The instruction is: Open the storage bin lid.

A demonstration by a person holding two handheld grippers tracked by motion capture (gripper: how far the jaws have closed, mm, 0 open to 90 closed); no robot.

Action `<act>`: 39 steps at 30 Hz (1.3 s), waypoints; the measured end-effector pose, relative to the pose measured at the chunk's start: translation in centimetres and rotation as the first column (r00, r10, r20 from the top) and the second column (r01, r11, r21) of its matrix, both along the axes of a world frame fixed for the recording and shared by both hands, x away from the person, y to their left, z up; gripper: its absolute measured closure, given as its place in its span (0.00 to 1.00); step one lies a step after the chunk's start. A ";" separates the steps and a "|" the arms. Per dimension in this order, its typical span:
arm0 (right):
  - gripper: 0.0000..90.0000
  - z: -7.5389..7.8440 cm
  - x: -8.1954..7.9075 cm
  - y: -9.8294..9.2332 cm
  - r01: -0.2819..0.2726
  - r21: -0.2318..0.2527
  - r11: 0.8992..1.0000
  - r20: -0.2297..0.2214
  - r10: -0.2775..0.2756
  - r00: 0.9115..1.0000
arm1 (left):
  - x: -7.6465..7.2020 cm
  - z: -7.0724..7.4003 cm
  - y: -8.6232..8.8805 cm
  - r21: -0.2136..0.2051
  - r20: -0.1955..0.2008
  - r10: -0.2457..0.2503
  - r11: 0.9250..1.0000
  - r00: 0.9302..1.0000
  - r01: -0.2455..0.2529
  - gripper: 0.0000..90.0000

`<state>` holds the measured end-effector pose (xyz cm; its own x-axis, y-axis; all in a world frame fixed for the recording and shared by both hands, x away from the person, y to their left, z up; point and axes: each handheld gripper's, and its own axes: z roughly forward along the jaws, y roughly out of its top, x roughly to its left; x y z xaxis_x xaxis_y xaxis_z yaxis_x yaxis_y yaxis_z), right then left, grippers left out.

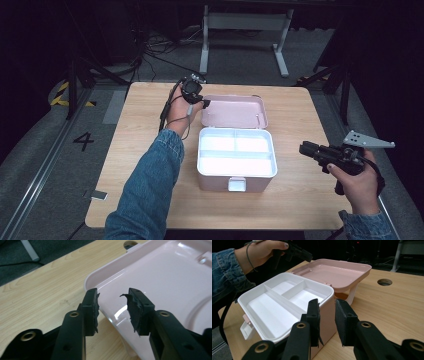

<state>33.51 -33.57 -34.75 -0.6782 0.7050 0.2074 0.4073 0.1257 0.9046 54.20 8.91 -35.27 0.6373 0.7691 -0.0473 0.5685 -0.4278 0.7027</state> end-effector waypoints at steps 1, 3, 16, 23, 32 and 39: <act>0.82 0.0 0.1 0.0 -0.001 0.000 1.000 0.006 0.001 1.000 | -0.4 0.6 0.2 -0.008 0.007 -0.019 1.000 1.000 0.019 0.65; 0.82 -0.1 0.1 0.0 -0.002 0.000 1.000 0.003 0.002 1.000 | -0.7 0.9 0.2 -0.018 0.006 -0.025 1.000 1.000 0.025 0.61; 0.80 -0.3 0.8 0.6 -0.014 -0.002 1.000 -0.023 0.014 1.000 | -7.1 5.6 1.6 -0.044 0.079 -0.148 0.987 0.986 0.152 0.52; 0.76 -0.3 1.8 1.0 -0.018 -0.011 1.000 -0.032 0.018 0.999 | -10.4 7.4 3.0 -0.032 0.100 -0.177 0.983 0.979 0.181 0.47; 0.72 -0.2 3.7 1.7 -0.030 -0.041 0.999 -0.041 0.028 0.999 | -13.3 7.9 6.1 -0.005 0.105 -0.170 0.985 0.980 0.171 0.42; 0.72 0.1 5.1 1.8 -0.028 -0.041 0.999 -0.059 0.026 0.998 | -15.3 7.5 7.8 0.022 0.112 -0.173 0.985 0.979 0.171 0.42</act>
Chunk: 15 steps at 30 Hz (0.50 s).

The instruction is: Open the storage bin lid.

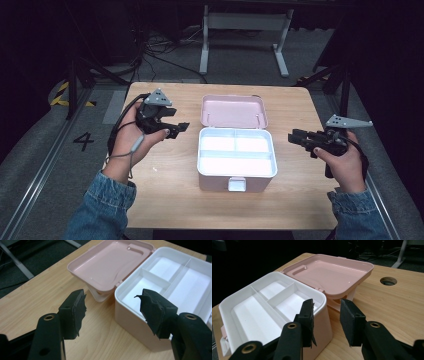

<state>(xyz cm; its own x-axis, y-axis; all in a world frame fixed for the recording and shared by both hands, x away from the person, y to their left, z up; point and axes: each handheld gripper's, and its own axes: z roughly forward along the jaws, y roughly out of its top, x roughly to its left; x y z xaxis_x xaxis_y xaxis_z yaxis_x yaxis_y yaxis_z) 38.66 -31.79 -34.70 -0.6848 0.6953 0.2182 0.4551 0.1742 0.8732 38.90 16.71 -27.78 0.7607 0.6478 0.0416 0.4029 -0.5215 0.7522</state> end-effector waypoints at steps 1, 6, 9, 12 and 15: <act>0.71 0.1 0.2 0.1 0.000 -0.002 1.000 -0.003 0.000 1.000 | -0.2 -0.1 0.1 0.003 -0.010 -0.004 1.000 1.000 0.004 0.41; 0.71 0.0 1.1 0.5 -0.004 -0.013 1.000 -0.015 0.003 1.000 | -1.4 -1.0 0.9 -0.002 -0.008 -0.008 1.000 1.000 0.008 0.39; 0.71 -0.3 1.5 1.0 -0.013 -0.031 0.999 -0.029 0.012 1.000 | -2.2 -1.9 1.3 0.011 -0.004 -0.009 1.000 1.000 0.009 0.39; 0.71 -0.5 1.8 1.3 -0.015 -0.041 0.999 -0.037 0.013 0.999 | -2.7 -2.6 1.8 0.008 -0.015 0.000 1.000 1.000 0.000 0.38; 0.70 -0.6 1.9 1.3 -0.012 -0.057 0.998 -0.048 0.010 0.999 | -3.1 -3.5 2.4 0.025 -0.051 0.041 0.999 0.998 -0.040 0.38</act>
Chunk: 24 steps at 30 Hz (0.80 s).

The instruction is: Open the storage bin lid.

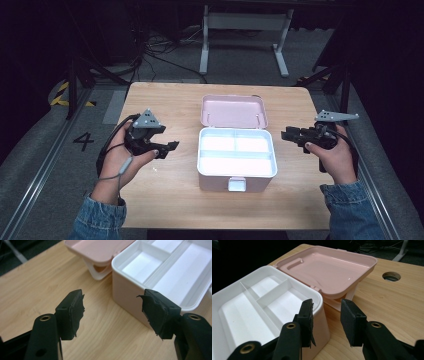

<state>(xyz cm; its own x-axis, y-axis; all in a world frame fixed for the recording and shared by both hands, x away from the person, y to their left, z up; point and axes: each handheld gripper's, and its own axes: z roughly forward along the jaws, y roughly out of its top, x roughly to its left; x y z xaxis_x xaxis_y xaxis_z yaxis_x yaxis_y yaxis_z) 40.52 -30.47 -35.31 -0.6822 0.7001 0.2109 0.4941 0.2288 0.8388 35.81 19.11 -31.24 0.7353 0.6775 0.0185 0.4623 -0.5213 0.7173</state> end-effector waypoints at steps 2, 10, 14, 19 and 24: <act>0.70 -0.1 0.0 -0.1 0.007 -0.014 1.000 -0.001 -0.007 1.000 | -0.3 -0.6 0.2 0.008 -0.016 0.020 1.000 1.000 -0.020 0.38; 0.69 -0.6 0.1 -0.4 0.022 -0.035 0.999 -0.037 -0.024 0.999 | -0.6 -3.7 1.0 -0.042 -0.054 0.072 0.996 0.996 -0.074 0.38; 0.68 -1.0 0.1 -0.6 0.024 -0.045 0.999 -0.047 -0.026 0.999 | -0.6 -5.1 1.5 -0.040 -0.075 0.095 0.994 0.993 -0.099 0.38; 0.68 -1.4 0.1 -0.8 0.033 -0.054 0.998 -0.062 -0.036 0.997 | -0.4 -6.1 2.0 -0.009 -0.069 0.124 0.992 0.990 -0.125 0.38; 0.67 -2.0 0.2 -1.0 0.039 -0.078 0.996 -0.079 -0.046 0.996 | 0.0 -7.5 2.5 0.030 -0.093 0.148 0.989 0.985 -0.146 0.38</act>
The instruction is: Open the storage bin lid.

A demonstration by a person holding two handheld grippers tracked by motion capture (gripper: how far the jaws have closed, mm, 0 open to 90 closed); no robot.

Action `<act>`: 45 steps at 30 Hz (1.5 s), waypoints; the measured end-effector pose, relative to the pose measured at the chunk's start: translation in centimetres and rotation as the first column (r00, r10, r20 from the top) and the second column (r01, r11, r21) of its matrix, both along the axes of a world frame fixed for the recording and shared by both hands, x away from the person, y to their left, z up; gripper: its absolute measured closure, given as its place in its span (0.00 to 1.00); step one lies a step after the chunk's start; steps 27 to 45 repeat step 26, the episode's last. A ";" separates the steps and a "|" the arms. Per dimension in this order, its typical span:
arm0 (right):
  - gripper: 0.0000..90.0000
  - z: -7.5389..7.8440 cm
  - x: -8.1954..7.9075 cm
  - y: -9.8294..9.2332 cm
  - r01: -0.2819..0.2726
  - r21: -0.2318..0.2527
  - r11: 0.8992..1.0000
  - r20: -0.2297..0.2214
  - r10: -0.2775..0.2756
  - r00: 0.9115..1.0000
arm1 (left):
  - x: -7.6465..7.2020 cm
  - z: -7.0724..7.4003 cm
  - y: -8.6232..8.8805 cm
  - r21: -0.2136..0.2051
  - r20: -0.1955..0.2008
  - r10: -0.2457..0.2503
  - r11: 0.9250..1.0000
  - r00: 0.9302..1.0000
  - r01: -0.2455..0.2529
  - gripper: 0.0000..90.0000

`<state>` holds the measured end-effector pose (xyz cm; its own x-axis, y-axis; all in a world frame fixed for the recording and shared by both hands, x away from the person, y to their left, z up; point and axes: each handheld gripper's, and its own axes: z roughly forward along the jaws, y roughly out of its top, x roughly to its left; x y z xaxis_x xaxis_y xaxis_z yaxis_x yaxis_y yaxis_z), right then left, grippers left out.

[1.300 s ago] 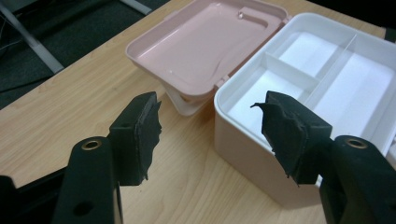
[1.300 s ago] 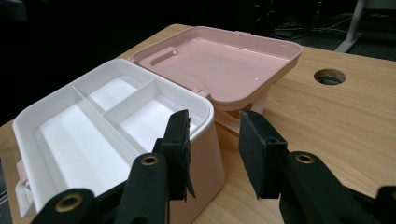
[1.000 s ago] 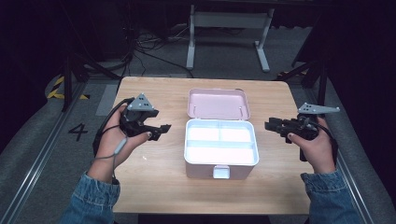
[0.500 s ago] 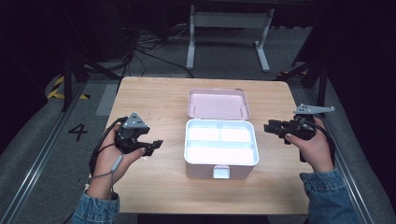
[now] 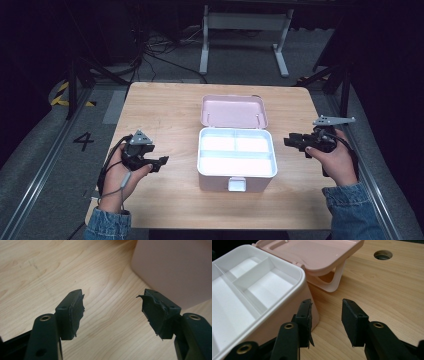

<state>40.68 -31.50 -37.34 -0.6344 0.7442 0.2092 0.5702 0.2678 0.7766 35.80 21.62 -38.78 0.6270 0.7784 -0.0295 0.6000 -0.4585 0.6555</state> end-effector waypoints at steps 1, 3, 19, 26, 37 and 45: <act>0.67 -0.1 0.0 0.0 0.002 -0.004 1.000 -0.003 -0.002 1.000 | 0.0 -0.3 0.0 0.003 -0.014 0.008 1.000 1.000 -0.008 0.38; 0.67 -0.4 0.1 -0.1 0.008 -0.018 1.000 -0.012 -0.008 1.000 | 0.2 -0.9 0.2 0.012 -0.035 0.018 1.000 0.999 -0.018 0.38; 0.64 -3.0 0.8 -1.0 0.056 -0.086 0.995 -0.121 -0.066 0.990 | 0.9 -3.3 1.4 0.101 -0.201 0.076 0.993 0.977 -0.056 0.36; 0.62 -3.4 0.8 -1.2 0.064 -0.076 0.995 -0.152 -0.075 0.986 | 0.9 -3.3 1.3 0.087 -0.203 0.076 0.994 0.976 -0.059 0.35; 0.62 -3.4 0.8 -1.2 0.064 -0.076 0.995 -0.152 -0.075 0.986 | 0.9 -3.3 1.3 0.087 -0.203 0.076 0.994 0.976 -0.059 0.35; 0.62 -3.4 0.8 -1.2 0.064 -0.076 0.995 -0.152 -0.075 0.986 | 0.9 -3.3 1.3 0.087 -0.203 0.076 0.994 0.976 -0.059 0.35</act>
